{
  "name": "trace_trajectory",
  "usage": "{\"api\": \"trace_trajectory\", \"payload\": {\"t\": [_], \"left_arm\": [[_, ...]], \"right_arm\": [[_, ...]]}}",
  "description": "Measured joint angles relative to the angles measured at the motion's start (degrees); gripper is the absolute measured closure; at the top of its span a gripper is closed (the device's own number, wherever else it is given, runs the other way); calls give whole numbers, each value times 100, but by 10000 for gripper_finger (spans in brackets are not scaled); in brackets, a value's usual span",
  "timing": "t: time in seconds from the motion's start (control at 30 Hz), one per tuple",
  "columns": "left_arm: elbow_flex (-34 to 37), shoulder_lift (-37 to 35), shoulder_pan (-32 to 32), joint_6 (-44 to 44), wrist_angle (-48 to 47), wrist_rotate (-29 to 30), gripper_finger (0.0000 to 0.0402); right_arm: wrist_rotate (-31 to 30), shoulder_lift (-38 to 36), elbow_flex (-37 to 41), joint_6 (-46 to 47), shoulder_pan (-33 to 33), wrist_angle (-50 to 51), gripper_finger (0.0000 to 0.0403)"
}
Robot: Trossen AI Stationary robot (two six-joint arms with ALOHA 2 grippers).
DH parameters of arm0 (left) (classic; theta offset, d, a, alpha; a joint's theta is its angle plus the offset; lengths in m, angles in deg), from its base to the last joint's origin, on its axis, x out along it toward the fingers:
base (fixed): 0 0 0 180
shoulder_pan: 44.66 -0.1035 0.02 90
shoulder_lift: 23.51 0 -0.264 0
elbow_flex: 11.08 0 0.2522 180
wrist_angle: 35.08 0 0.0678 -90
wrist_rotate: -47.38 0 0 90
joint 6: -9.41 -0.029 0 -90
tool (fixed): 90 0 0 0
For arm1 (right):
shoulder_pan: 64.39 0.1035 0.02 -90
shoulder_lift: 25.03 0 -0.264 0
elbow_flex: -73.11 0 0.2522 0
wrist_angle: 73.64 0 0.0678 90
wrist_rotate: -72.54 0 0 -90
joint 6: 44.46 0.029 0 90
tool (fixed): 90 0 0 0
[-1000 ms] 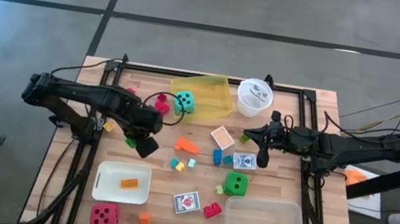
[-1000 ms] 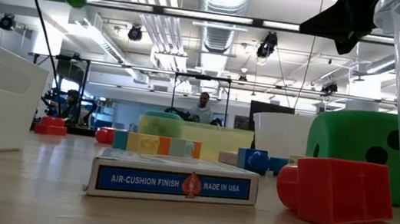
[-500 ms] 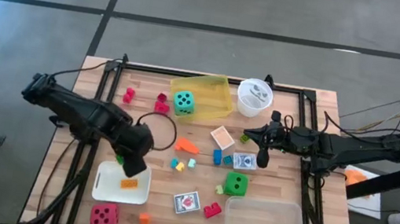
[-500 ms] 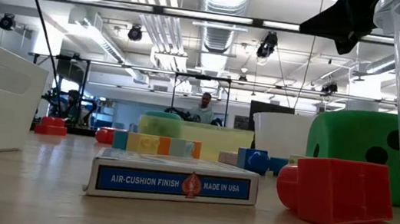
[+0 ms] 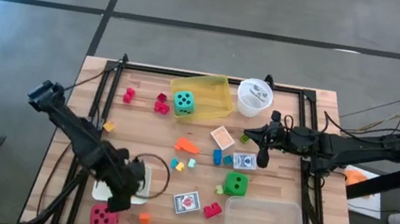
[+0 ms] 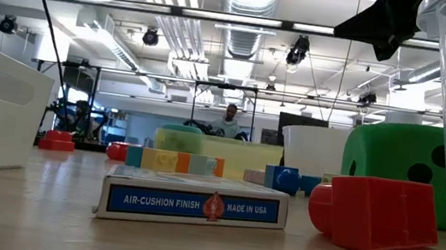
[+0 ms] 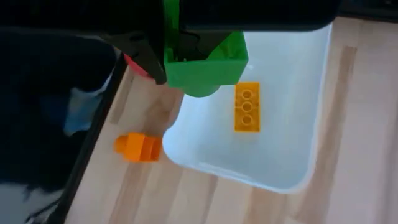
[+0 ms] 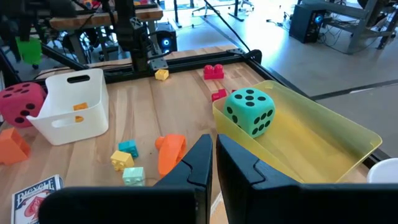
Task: Pick & Place Toys
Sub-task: Put the green game piece into the white bin
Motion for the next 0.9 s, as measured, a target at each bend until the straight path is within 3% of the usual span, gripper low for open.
{"api": "trace_trajectory", "payload": {"t": [0.3, 0.67, 0.9], "left_arm": [[2, 840, 58, -866, -70, -228, 399], [61, 937, 118, -1153, -66, 4, 399], [494, 934, 214, -1058, 5, 2, 399]], "right_arm": [[-1, 0, 0, 1, 0, 0, 383], [1, 1, 0, 1, 1, 0, 383], [1, 0, 0, 10, 1, -1, 383]]}}
